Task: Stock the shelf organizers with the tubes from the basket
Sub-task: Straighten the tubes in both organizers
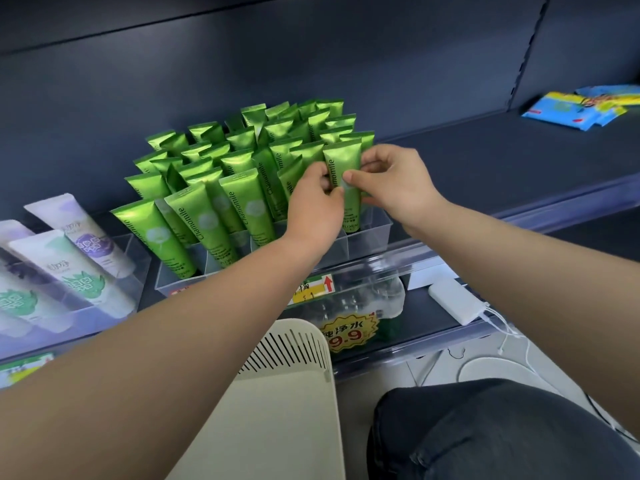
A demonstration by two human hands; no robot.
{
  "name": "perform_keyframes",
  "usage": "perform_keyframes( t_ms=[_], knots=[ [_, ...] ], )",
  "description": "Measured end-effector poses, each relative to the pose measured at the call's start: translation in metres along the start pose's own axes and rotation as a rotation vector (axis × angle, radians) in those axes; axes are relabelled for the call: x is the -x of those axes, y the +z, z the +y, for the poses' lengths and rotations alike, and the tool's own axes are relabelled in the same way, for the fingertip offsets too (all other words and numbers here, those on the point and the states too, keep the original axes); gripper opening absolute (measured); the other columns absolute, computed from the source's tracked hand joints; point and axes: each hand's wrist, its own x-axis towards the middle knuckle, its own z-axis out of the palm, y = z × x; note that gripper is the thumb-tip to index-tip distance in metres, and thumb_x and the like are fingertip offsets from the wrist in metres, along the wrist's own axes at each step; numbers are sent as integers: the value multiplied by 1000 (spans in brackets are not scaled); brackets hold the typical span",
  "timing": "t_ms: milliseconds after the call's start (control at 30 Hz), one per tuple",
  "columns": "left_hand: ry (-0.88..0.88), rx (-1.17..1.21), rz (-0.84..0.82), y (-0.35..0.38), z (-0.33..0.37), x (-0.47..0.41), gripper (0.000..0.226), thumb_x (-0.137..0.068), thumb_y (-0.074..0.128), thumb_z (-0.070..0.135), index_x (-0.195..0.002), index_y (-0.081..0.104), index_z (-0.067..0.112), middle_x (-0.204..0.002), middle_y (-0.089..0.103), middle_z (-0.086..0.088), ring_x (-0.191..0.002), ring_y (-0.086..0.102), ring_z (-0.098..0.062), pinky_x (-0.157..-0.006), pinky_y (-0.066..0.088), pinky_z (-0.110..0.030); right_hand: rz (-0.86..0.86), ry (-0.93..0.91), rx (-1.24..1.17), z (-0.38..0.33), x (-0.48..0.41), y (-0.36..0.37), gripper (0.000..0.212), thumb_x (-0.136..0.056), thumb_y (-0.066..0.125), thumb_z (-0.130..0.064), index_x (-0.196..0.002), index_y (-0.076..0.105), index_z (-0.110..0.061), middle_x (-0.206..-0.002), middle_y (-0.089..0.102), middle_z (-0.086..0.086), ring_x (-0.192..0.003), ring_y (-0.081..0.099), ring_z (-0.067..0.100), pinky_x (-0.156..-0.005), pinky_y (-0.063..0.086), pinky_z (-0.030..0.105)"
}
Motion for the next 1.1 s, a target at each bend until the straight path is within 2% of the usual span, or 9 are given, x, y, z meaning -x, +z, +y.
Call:
perform_keyframes(
  t_ms=[233,300,400,533,600,667,800,933,1100],
  knots=[
    [0,-46,-5,2,-6,1,10,-92,52,4,-98,49,12,-81,55,3,-74,53,-16,-80,54,-45,2,3,38,10,3,2,23,-77,73,-11,-96,65,0,-96,65,21,-97,63,36,-84,52,50],
    [-2,-51,1,3,-7,2,11,-92,52,5,-100,48,13,-85,55,0,-76,53,-18,-81,54,-46,0,1,40,12,4,2,22,-78,73,-11,-95,65,0,-93,64,17,-92,63,33,-84,52,50],
    [-11,-40,14,4,-6,2,14,-93,52,6,-104,49,14,-79,51,8,-75,52,-15,-84,54,-44,2,-5,48,13,3,3,23,-78,73,-12,-97,65,-2,-87,61,8,-86,59,22,-85,52,49],
    [-49,-23,23,1,-4,3,30,-94,50,6,-124,49,9,-105,60,-4,-97,60,-21,-90,52,-42,-4,-17,76,12,6,1,28,-79,71,-13,-105,63,-4,-97,65,10,-94,63,26,-87,52,45],
    [-56,-24,25,0,-5,4,32,-94,49,6,-126,49,8,-115,60,-10,-102,60,-23,-92,51,-42,-1,-42,93,12,8,1,31,-80,71,-13,-108,60,-6,-96,63,2,-94,61,19,-90,51,40],
    [-62,-25,26,-3,-6,6,33,-94,49,6,-126,48,9,-116,60,-9,-97,61,-21,-90,52,-42,10,-50,109,12,11,-1,37,-80,71,-15,-114,57,-9,-98,58,-4,-97,58,14,-93,49,33],
    [-69,-27,26,-9,-7,12,34,-93,50,7,-127,48,11,-116,60,-6,-84,59,-14,-86,55,-41,32,-72,187,9,15,-5,48,-82,70,-20,-125,50,-12,-118,55,0,-109,52,13,-93,42,24],
    [-32,-148,4,-19,-5,20,43,-92,54,14,-134,43,16,-117,59,0,-81,58,-7,-71,49,-22,47,-107,268,1,22,-9,51,-85,66,-22,-131,46,-13,-131,48,4,-118,47,14,-95,35,21],
    [76,-389,-63,-40,2,36,60,-90,55,16,-145,30,19,-130,53,-3,-97,59,-15,-88,50,-31,41,-171,375,-15,38,-13,49,-88,61,-22,-134,45,-17,-136,41,2,-125,41,16,-93,27,17]
  ],
)
